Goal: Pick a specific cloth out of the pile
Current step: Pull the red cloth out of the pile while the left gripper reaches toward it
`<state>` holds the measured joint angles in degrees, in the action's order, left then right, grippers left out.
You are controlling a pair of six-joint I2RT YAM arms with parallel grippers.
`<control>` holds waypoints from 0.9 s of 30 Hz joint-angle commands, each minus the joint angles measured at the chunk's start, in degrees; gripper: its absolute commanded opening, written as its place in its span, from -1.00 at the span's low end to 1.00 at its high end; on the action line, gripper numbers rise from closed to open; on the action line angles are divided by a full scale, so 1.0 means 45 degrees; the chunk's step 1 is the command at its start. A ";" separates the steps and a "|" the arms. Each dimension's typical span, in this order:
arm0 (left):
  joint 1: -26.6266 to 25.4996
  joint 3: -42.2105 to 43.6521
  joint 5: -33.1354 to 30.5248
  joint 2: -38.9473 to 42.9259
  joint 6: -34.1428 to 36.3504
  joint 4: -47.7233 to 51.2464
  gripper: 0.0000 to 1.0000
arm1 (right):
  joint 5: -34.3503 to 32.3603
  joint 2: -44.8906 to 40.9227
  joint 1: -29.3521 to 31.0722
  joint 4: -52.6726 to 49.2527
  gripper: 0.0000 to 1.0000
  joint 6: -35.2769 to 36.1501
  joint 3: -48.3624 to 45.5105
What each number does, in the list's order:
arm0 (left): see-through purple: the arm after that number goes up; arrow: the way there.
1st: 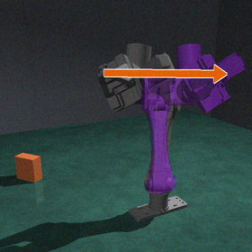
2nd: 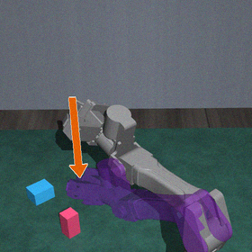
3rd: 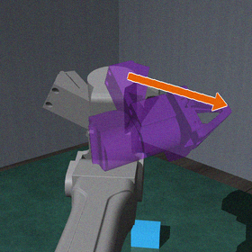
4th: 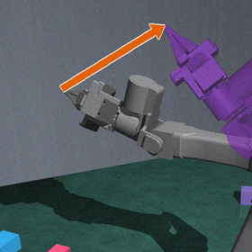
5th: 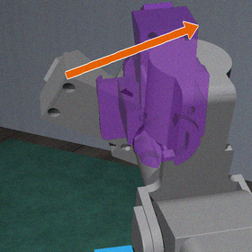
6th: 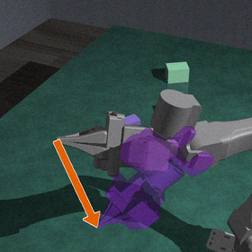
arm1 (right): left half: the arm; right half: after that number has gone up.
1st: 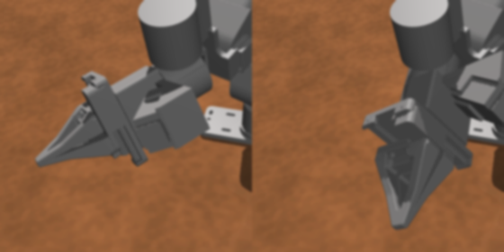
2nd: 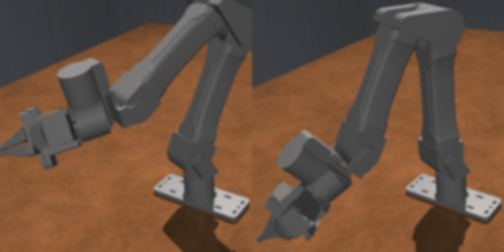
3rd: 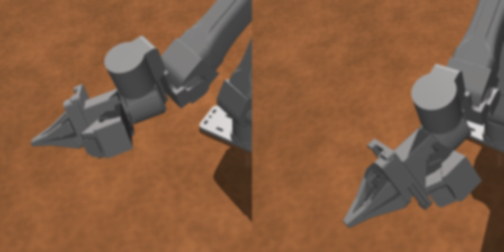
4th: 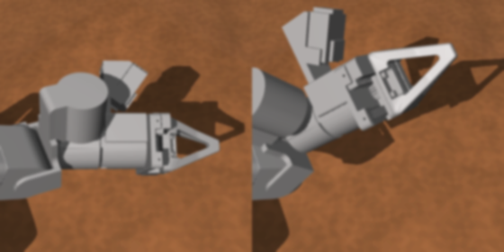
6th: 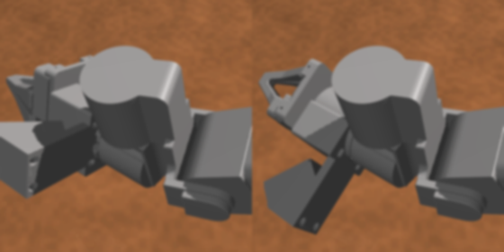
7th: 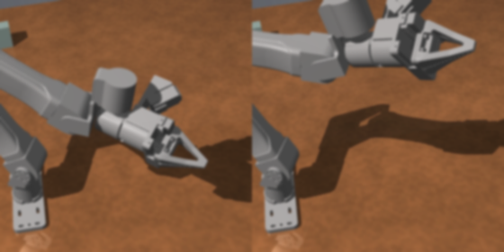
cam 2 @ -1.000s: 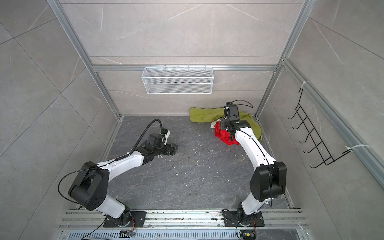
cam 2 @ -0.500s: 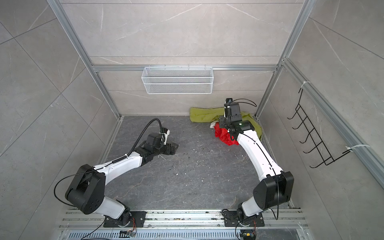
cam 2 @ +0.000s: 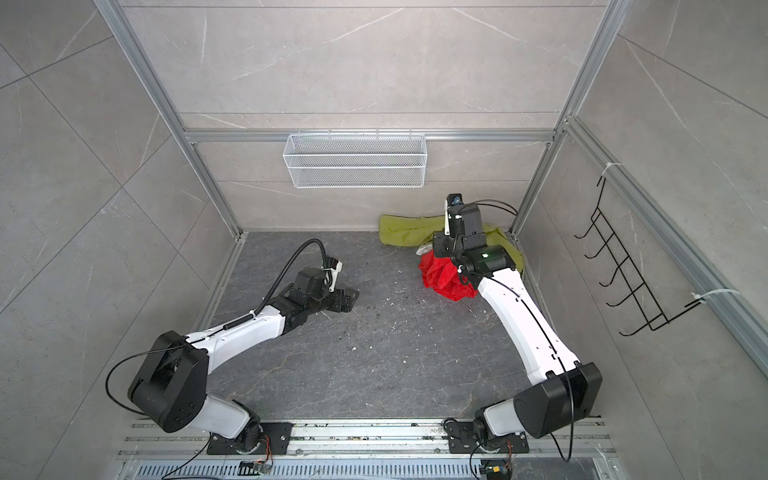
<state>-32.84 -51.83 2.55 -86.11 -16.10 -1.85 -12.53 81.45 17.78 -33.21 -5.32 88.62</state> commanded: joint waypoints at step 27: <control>-0.3092 -0.0803 0.2121 -0.4498 0.4534 -0.8532 0.78 | 0.1448 -0.1233 0.0093 0.0332 -1.00 -0.0089 0.0559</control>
<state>-47.81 -51.59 10.85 -104.29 0.43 -30.17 -6.98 78.11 18.00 -33.26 -5.17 90.02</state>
